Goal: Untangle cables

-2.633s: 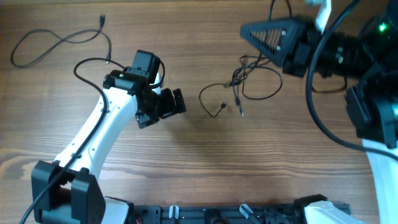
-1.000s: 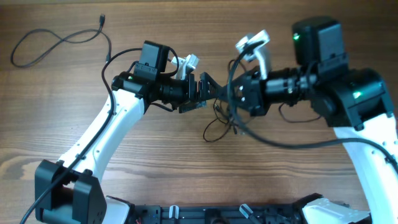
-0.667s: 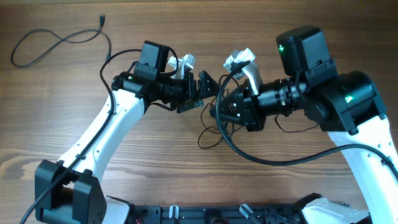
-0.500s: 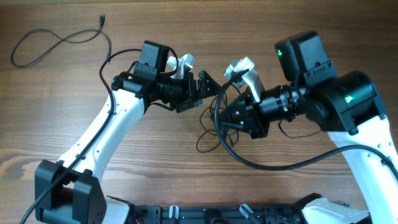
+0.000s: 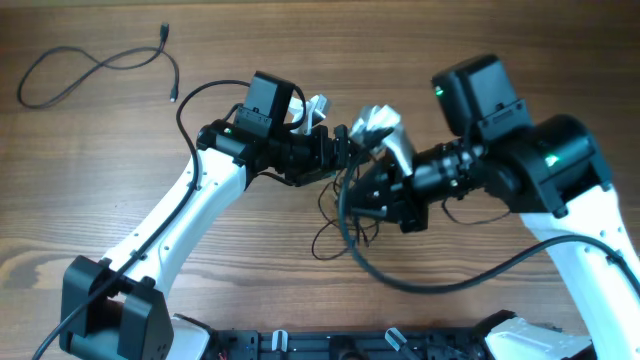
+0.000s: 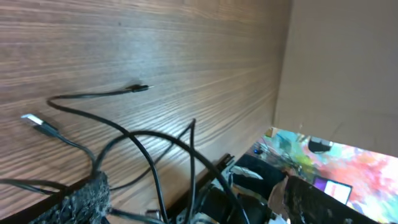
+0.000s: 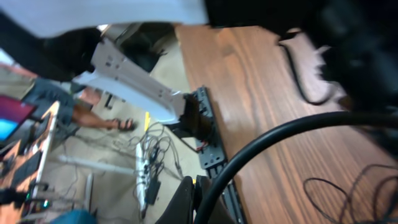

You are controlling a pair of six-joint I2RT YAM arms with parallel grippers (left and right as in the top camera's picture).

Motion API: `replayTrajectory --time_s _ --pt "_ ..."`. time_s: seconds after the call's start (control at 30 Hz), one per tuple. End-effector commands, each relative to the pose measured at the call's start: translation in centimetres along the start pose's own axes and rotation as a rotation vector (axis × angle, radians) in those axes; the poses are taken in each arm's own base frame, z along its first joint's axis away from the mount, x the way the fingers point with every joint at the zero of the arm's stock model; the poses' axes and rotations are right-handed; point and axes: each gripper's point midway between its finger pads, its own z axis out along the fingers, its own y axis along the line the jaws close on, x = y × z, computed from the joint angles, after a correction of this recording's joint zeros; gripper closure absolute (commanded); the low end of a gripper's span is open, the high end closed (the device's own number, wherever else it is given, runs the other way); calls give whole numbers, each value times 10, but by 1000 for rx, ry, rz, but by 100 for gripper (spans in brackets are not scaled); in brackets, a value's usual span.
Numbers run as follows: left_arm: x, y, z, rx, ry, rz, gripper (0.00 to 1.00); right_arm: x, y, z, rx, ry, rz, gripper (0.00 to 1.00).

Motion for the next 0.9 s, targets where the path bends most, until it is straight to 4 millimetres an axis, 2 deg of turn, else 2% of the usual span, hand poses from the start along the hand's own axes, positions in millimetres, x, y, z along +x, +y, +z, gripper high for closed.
replayTrajectory --time_s 0.0,0.13,0.23,0.4,0.43,0.57,0.7,0.87 --pt "-3 2 -2 -21 -24 6 7 -3 18 13 -69 16 -78 96" --pt "0 3 -1 -27 -14 0 9 -6 23 18 -79 16 -120 96" --pt "3 5 -1 -34 -4 -1 21 -7 23 19 -79 13 -126 96" --pt "5 7 -1 -40 4 7 33 -7 23 19 -79 13 -126 96" --pt "6 7 -1 -42 7 4 43 -7 22 19 -74 14 -126 96" --pt "10 10 -1 -53 21 -13 64 -6 13 19 -22 23 -107 96" --pt "11 11 -1 -57 27 -19 96 -11 2 19 41 13 -49 96" --pt "9 14 -2 -72 15 -22 96 -14 -1 19 59 3 -36 96"
